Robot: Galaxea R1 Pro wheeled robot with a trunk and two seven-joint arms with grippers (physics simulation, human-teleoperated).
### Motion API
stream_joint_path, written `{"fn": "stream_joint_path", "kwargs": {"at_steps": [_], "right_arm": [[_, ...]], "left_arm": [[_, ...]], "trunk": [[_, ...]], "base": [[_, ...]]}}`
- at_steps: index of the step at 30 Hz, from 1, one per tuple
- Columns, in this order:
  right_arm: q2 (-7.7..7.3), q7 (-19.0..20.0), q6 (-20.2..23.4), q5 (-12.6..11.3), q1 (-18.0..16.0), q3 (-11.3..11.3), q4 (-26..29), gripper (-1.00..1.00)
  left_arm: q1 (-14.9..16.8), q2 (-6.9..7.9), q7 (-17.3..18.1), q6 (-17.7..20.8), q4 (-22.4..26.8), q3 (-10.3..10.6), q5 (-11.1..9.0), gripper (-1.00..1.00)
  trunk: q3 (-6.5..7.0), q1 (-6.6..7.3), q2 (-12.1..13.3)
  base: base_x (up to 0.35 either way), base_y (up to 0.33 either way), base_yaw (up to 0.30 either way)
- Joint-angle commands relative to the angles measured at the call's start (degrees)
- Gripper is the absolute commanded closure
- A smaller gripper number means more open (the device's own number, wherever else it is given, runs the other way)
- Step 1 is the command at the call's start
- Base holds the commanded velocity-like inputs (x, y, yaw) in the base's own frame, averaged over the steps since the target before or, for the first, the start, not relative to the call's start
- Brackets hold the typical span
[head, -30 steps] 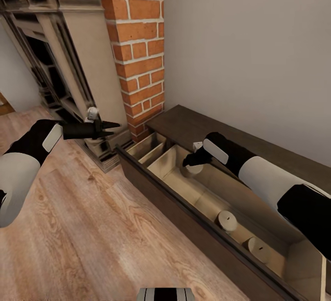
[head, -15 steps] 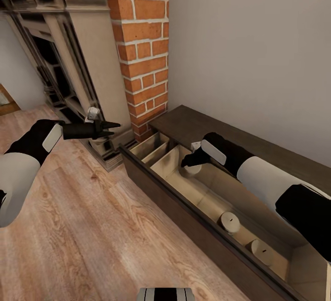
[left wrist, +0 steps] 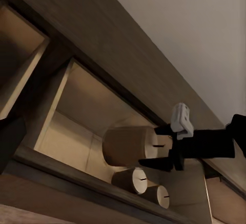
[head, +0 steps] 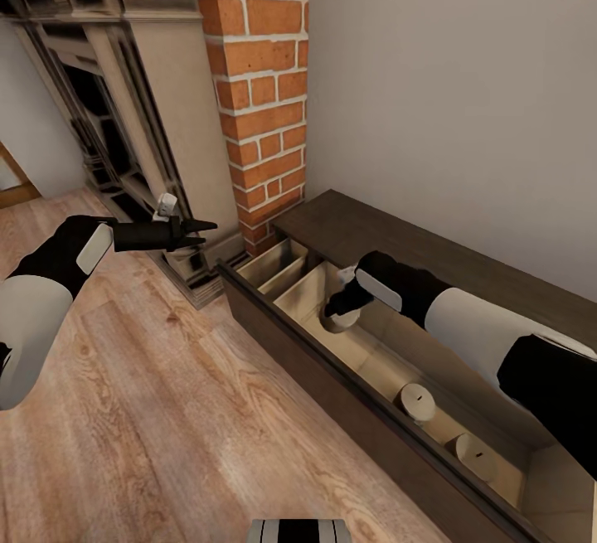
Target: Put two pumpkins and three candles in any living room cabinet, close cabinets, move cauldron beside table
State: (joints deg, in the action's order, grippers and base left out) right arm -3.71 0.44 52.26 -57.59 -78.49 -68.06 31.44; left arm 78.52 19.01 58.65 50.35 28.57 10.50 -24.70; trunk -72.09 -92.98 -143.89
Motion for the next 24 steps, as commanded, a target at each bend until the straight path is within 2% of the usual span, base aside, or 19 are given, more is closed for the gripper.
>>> {"fn": "stream_joint_path", "kwargs": {"at_steps": [1, 3, 5, 8, 9, 15, 20, 24], "right_arm": [[-0.02, 0.3, 0.0, 3.3, -0.1, -0.3, 0.1, 1.0], [-0.04, 1.9, 0.0, 6.7, -0.1, -0.3, 0.1, 1.0], [-0.06, 5.2, 0.0, 9.3, -0.1, -0.2, -0.3, 1.0], [-0.03, 7.5, -0.3, 11.1, -0.1, -0.3, -2.7, 1.0], [0.01, 8.0, -1.7, 12.3, -0.1, -0.3, -4.1, 1.0], [0.01, 9.1, -2.3, 13.0, -0.1, -0.3, -4.4, 1.0], [0.01, 9.9, -2.3, 15.5, -0.1, -0.9, -4.7, 1.0], [0.01, 10.8, -2.3, 16.1, -0.1, -1.0, -5.4, 1.0]], "left_arm": [[0.1, 0.06, 0.1, 0.3, 0.0, 0.3, -0.3, -1.0], [0.1, 0.06, 0.1, 0.3, 0.0, 0.3, -0.3, -1.0], [0.1, 0.06, 0.1, 0.3, 0.0, 0.3, -0.3, -1.0], [0.1, 0.06, 0.1, 0.3, 0.0, 0.3, -0.3, -1.0], [0.1, 0.06, 0.1, 0.3, 0.0, 0.3, -0.3, -1.0], [0.1, 0.06, 0.1, 0.3, 0.0, 0.3, -0.3, -1.0], [0.1, 0.06, 0.1, 0.3, 0.0, 0.3, -0.3, -1.0], [0.1, 0.06, 0.1, 0.3, 0.1, 0.3, -0.3, -1.0]], "trunk": [[-0.05, 0.01, 0.0], [-0.05, 0.01, 0.0], [-0.05, 0.01, 0.0], [-0.05, 0.01, 0.0], [-0.05, 0.01, 0.0], [-0.05, 0.01, 0.0], [-1.16, -0.12, -0.1], [-2.05, -0.22, -0.1]], "base": [[0.0, 0.0, 0.0], [0.0, 0.0, 0.0], [0.0, 0.0, 0.0], [0.0, 0.0, 0.0], [0.0, 0.0, 0.0], [0.0, 0.0, 0.0], [0.0, 0.0, 0.0], [0.0, 0.0, 0.0]]}}
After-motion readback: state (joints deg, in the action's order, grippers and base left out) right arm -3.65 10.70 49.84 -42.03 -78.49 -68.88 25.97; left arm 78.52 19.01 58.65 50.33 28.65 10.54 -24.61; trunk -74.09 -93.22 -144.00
